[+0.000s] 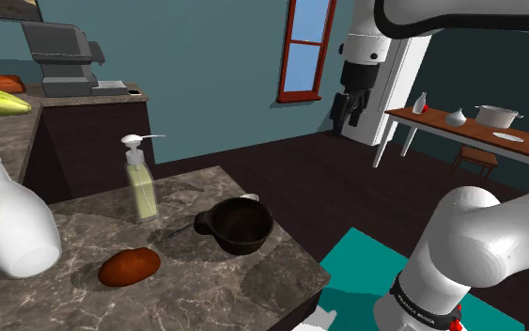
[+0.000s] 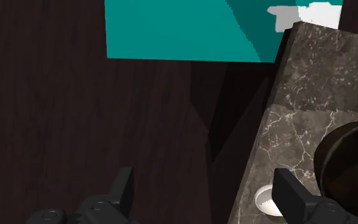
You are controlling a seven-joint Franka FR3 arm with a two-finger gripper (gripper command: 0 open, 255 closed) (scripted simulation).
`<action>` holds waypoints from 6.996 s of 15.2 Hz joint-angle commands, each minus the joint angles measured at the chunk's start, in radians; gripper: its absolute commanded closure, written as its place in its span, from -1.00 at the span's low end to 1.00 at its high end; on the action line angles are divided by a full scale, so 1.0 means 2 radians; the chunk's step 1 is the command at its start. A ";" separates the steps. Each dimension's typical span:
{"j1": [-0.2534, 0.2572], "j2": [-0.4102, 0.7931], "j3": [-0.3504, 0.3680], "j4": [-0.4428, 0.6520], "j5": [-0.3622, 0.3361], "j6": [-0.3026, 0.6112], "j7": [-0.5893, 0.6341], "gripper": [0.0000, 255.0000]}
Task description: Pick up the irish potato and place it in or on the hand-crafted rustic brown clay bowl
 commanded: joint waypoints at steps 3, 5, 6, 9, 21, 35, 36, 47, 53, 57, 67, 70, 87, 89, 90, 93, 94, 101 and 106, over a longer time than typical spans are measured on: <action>0.014 0.024 0.009 0.002 0.002 0.025 -0.008 -1.00; 0.027 0.049 0.019 0.005 0.003 0.050 -0.015 -1.00; 0.033 0.061 0.024 0.007 0.003 0.062 -0.019 -1.00; 0.052 0.099 0.039 0.015 0.003 0.096 -0.030 -1.00; 0.111 0.252 0.106 0.070 -0.019 0.209 -0.064 -1.00; 0.173 0.426 0.185 0.160 -0.108 0.291 -0.073 -1.00; 0.178 0.439 0.190 0.166 -0.117 0.295 -0.073 -1.00; 0.237 0.554 0.218 0.230 -0.212 0.326 -0.068 -1.00; 0.237 0.582 0.207 0.226 -0.234 0.355 -0.055 -1.00; 0.237 0.582 0.207 0.226 -0.234 0.355 -0.055 -1.00; 0.237 0.582 0.207 0.226 -0.234 0.356 -0.055 1.00; 0.237 0.582 0.207 0.226 -0.234 0.356 -0.055 1.00; 0.227 0.529 0.224 0.263 -0.183 0.279 -0.108 1.00; 0.227 0.524 0.226 0.270 -0.178 0.269 -0.114 1.00; 0.227 0.521 0.226 0.273 -0.175 0.264 -0.117 1.00; 0.226 0.515 0.228 0.284 -0.168 0.248 -0.125 1.00; 0.226 0.513 0.228 0.288 -0.166 0.242 -0.128 1.00; 0.226 0.501 0.232 0.320 -0.153 0.203 -0.146 1.00; 0.212 0.456 0.229 0.281 -0.132 0.207 -0.167 1.00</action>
